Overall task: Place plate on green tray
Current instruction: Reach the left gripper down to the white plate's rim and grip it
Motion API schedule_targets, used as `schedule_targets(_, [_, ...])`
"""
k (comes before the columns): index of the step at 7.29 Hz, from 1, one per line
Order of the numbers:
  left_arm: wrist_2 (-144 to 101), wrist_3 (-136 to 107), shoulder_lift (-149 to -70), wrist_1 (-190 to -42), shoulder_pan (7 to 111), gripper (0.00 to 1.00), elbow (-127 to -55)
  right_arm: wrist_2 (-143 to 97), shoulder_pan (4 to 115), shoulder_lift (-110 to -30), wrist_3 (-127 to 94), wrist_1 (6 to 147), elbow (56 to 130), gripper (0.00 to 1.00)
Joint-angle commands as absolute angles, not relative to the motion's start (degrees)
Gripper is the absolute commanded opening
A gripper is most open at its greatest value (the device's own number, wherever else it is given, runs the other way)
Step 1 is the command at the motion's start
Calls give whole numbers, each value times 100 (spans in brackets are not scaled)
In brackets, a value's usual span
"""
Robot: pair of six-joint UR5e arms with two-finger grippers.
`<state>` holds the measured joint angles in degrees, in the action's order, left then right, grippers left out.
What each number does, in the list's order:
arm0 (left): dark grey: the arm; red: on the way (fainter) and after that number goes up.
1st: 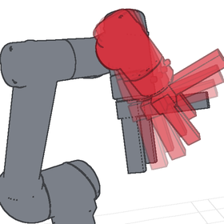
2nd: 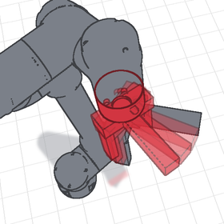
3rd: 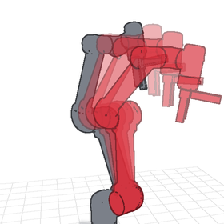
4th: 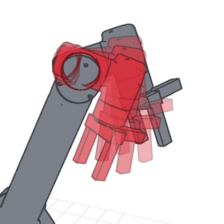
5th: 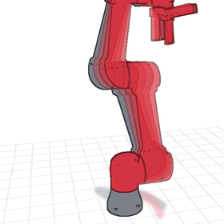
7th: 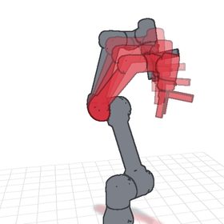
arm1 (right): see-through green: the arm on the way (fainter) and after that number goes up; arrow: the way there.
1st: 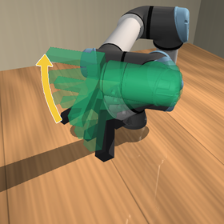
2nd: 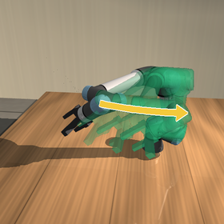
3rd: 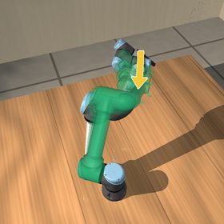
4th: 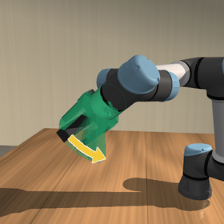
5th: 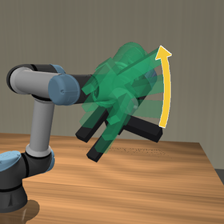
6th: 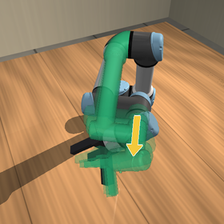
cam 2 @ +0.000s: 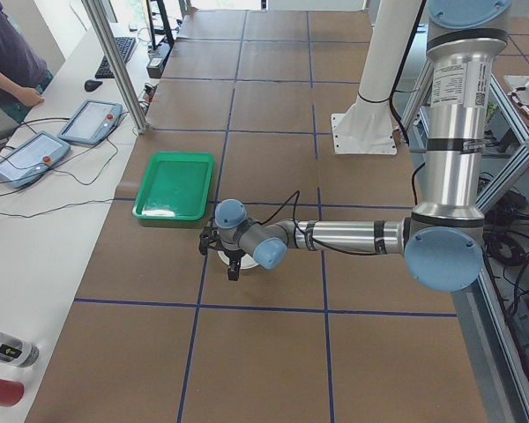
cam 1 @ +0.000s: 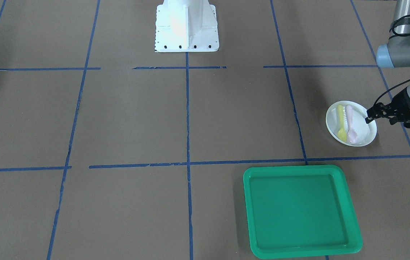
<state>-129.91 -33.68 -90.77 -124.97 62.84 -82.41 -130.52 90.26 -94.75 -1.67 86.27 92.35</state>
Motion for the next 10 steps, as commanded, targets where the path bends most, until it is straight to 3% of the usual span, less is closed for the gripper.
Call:
schedule_targets(1, [-12990, -3366, -9158, -12585, 6258, 100, -8043, -13052, 9026, -9475, -167, 8631, 9237, 100])
schedule_targets(8, [-12999, -3375, -9158, -12753, 6118, 100, -7901, -13052, 9026, -9475, -167, 8631, 9237, 100])
schedule_targets(9, [-12999, -3375, -9158, -12753, 6091, 97, -7919, -13052, 9026, -9475, -167, 8622, 9229, 100])
schedule_targets(10, [-13008, -3375, -9158, -12753, 6091, 82, -7919, -13052, 9026, -9475, -167, 8631, 9237, 100])
